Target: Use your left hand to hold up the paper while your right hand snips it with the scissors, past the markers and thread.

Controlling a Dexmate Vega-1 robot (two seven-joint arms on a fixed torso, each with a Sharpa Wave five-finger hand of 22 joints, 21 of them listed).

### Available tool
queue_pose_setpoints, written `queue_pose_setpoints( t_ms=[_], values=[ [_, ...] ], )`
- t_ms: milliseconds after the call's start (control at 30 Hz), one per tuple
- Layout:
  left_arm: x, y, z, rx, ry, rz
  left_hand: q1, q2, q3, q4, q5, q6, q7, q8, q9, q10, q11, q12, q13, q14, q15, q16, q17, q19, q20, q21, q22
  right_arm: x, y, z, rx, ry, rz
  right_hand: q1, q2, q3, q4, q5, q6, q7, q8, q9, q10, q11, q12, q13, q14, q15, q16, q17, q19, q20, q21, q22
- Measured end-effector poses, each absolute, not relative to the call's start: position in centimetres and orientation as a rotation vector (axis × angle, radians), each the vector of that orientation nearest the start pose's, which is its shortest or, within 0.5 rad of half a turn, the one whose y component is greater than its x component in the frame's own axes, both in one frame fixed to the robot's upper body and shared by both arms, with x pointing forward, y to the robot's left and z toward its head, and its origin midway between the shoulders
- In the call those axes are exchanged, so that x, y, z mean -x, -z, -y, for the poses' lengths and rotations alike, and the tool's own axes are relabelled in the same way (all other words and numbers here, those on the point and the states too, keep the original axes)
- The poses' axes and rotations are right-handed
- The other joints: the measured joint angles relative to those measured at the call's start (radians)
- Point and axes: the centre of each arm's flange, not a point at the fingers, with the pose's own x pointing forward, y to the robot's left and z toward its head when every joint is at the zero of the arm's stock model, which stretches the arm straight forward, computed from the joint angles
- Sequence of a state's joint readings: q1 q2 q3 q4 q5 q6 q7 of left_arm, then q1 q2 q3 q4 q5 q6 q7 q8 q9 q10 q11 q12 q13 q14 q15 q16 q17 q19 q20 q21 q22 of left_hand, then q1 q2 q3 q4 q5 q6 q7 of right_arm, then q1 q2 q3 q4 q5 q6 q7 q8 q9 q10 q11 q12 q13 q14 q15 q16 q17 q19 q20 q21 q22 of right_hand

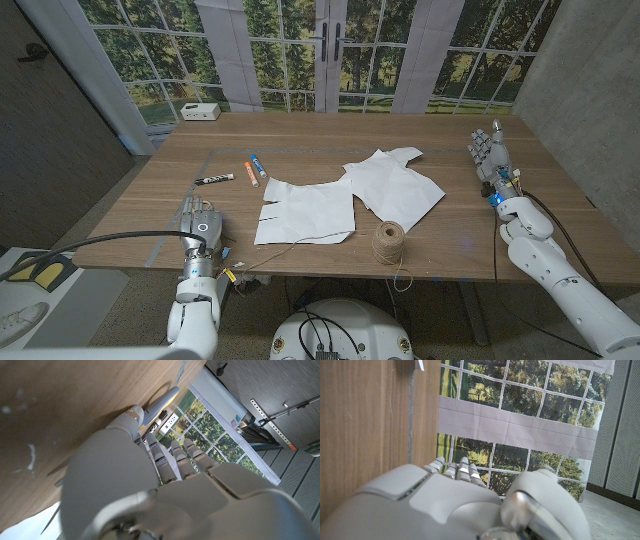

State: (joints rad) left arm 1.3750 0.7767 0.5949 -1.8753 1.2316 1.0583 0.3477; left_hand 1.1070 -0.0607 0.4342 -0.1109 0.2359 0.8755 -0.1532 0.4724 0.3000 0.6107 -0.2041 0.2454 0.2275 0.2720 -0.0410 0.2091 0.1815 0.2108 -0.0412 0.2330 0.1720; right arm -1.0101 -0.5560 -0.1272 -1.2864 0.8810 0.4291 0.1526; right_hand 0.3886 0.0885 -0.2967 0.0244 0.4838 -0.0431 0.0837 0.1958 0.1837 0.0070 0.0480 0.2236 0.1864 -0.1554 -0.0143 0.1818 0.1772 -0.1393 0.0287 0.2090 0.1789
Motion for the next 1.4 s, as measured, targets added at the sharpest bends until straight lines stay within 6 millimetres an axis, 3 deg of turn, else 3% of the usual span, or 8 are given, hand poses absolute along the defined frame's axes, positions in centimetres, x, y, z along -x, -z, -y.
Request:
queue_pose_setpoints(
  t_ms=[167, 600, 867, 933, 967, 1067, 1167, 1400],
  values=[
    [-47.6, 18.1, -30.9, -1.819, -0.828, 0.248, -0.003, 0.002, 0.001, -0.001, 0.000, 0.023, -0.023, 0.000, 0.000, 0.003, -0.003, -0.002, 0.000, 0.000, 0.000, -0.005, 0.000, 0.009, 0.001, 0.000, 0.000, -61.0, 5.5, 41.5, -0.265, -0.073, 0.703, 0.000, 0.000, 0.000, 0.000, 0.000, 0.000, 0.000, 0.000, 0.000, 0.000, 0.000, 0.000, 0.000, 0.000, 0.000, 0.000, 0.000, 0.000, 0.000, 0.000, 0.000],
    [-47.2, 18.0, -30.7, -1.789, -0.835, 0.306, -0.018, -0.005, 0.000, 0.000, 0.000, 0.122, -0.122, 0.000, 0.000, 0.008, -0.008, -0.010, -0.005, 0.011, 0.000, -0.010, 0.000, 0.022, 0.000, -0.005, 0.000, -60.8, 5.8, 41.5, -0.270, -0.069, 0.709, 0.000, 0.000, 0.000, 0.000, 0.000, 0.000, 0.000, 0.000, 0.000, 0.000, 0.000, 0.000, 0.000, 0.000, 0.000, 0.000, 0.000, 0.000, 0.000, -0.006, 0.000],
    [-47.0, 17.9, -30.5, -1.768, -0.835, 0.355, -0.025, -0.009, -0.005, -0.004, 0.000, 0.133, -0.133, 0.023, 0.000, 0.021, -0.010, -0.010, -0.005, 0.023, -0.002, -0.010, 0.000, 0.031, 0.001, -0.012, 0.000, -60.5, 6.0, 41.7, -0.276, -0.064, 0.710, 0.000, 0.000, 0.003, -0.003, 0.000, 0.000, 0.000, 0.000, 0.000, 0.000, 0.000, 0.000, 0.000, 0.000, 0.000, 0.000, 0.000, 0.000, 0.000, -0.006, 0.000],
    [-46.9, 17.9, -30.4, -1.760, -0.834, 0.369, -0.031, -0.015, -0.003, -0.005, 0.000, 0.136, -0.136, 0.041, -0.010, 0.043, -0.010, -0.010, -0.007, 0.037, 0.000, -0.010, 0.000, 0.036, 0.003, -0.012, 0.000, -60.4, 6.1, 41.7, -0.277, -0.063, 0.710, 0.000, 0.000, 0.003, -0.003, 0.000, 0.000, 0.000, 0.000, 0.000, 0.000, 0.000, 0.000, 0.000, 0.000, 0.000, 0.000, 0.000, 0.000, 0.000, -0.006, 0.000],
    [-46.8, 17.9, -30.4, -1.756, -0.832, 0.375, -0.031, -0.015, -0.001, -0.007, 0.000, 0.136, -0.136, 0.066, -0.015, 0.054, -0.010, -0.010, -0.009, 0.047, 0.000, -0.010, 0.000, 0.042, 0.002, -0.012, 0.000, -60.4, 6.1, 41.7, -0.278, -0.063, 0.711, 0.000, 0.000, 0.003, -0.003, 0.000, 0.000, 0.000, 0.000, 0.000, 0.000, 0.000, 0.000, 0.000, 0.000, 0.000, 0.000, 0.000, 0.000, 0.000, -0.006, 0.000],
    [-46.8, 17.9, -30.4, -1.745, -0.829, 0.387, -0.032, -0.014, 0.000, -0.008, 0.000, 0.136, -0.136, 0.078, -0.015, 0.076, -0.012, -0.010, -0.009, 0.059, -0.002, -0.009, 0.000, 0.046, 0.000, -0.020, 0.000, -60.3, 6.1, 41.8, -0.279, -0.062, 0.711, 0.000, 0.000, 0.003, -0.003, 0.000, 0.000, 0.000, 0.000, 0.000, 0.000, 0.000, 0.000, 0.000, 0.000, 0.000, 0.000, 0.000, 0.000, 0.000, -0.006, 0.000],
    [-46.7, 17.9, -30.4, -1.733, -0.824, 0.406, -0.040, -0.014, 0.000, -0.008, 0.000, 0.128, -0.128, 0.123, -0.014, 0.077, -0.012, -0.010, -0.014, 0.071, 0.000, -0.009, 0.000, 0.050, 0.004, -0.020, 0.000, -60.3, 6.1, 41.8, -0.277, -0.062, 0.711, 0.000, 0.000, 0.003, -0.003, 0.000, 0.000, 0.000, 0.000, 0.000, 0.000, 0.000, 0.000, 0.000, 0.000, 0.000, 0.000, 0.000, 0.004, 0.004, -0.006, 0.000],
    [-46.6, 17.8, -30.2, -1.717, -0.819, 0.451, -0.051, -0.008, 0.010, -0.006, 0.005, 0.124, -0.125, 0.139, -0.014, 0.085, -0.010, -0.018, -0.014, 0.071, 0.000, -0.012, 0.000, 0.057, 0.000, -0.020, 0.000, -60.1, 6.1, 41.9, -0.277, -0.059, 0.712, 0.000, 0.000, 0.003, -0.003, 0.000, 0.000, 0.000, 0.000, 0.000, 0.000, 0.000, 0.000, 0.000, 0.000, 0.000, 0.000, 0.000, 0.004, 0.004, -0.005, 0.000]
  ],
)
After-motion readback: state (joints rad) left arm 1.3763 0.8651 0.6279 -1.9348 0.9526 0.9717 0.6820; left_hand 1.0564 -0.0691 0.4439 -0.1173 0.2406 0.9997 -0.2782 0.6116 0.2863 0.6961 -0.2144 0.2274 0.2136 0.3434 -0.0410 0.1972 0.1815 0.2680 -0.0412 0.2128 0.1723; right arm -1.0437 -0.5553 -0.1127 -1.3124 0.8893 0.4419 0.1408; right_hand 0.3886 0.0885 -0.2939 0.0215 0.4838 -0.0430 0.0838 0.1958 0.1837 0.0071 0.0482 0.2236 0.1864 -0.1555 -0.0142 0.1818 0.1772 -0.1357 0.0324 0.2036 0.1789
